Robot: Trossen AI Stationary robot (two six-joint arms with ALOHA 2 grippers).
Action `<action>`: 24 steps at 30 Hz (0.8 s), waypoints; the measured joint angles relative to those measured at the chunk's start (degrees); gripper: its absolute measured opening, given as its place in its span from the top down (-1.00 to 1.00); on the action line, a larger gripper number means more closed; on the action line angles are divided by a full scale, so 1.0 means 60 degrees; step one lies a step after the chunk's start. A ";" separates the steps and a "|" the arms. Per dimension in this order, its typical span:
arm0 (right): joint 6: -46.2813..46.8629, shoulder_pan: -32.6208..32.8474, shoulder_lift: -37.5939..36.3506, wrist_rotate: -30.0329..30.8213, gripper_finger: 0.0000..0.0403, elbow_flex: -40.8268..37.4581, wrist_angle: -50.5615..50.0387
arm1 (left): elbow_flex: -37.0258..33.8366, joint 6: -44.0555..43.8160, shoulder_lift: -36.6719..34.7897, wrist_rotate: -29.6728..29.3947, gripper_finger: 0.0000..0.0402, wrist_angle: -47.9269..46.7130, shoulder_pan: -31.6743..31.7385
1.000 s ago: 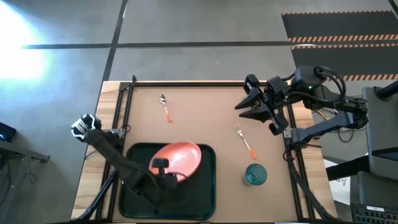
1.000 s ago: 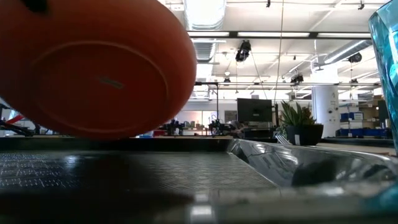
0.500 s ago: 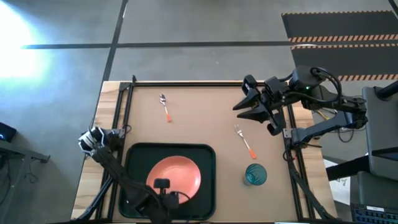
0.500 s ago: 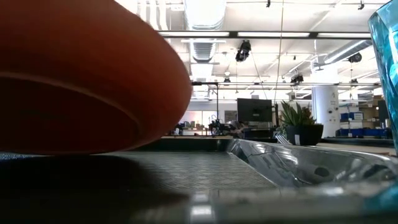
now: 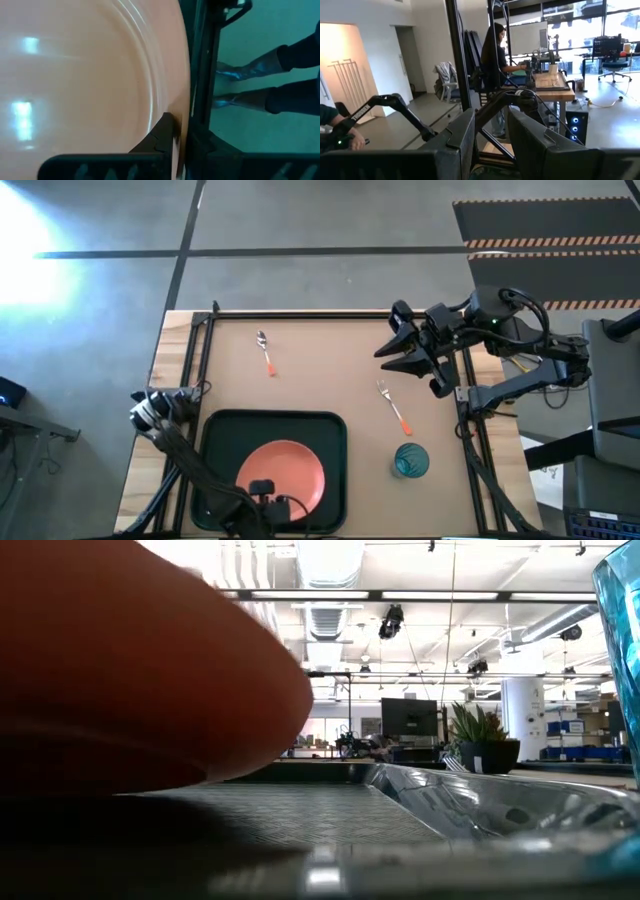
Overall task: Pick and place plate/cup/fork/spoon on tray
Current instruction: Put the light red plate on the dark tray
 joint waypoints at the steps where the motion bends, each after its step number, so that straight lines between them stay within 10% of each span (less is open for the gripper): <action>1: 0.0000 0.0000 0.0003 0.0000 0.47 0.0000 -0.0008 | -0.0045 -0.0007 0.0108 -0.0029 1.00 0.0202 0.0027; 24: 0.0348 0.0000 0.0062 0.0002 0.47 0.0000 -0.0073 | -0.0531 0.1743 0.0581 -0.0836 1.00 0.2303 0.0765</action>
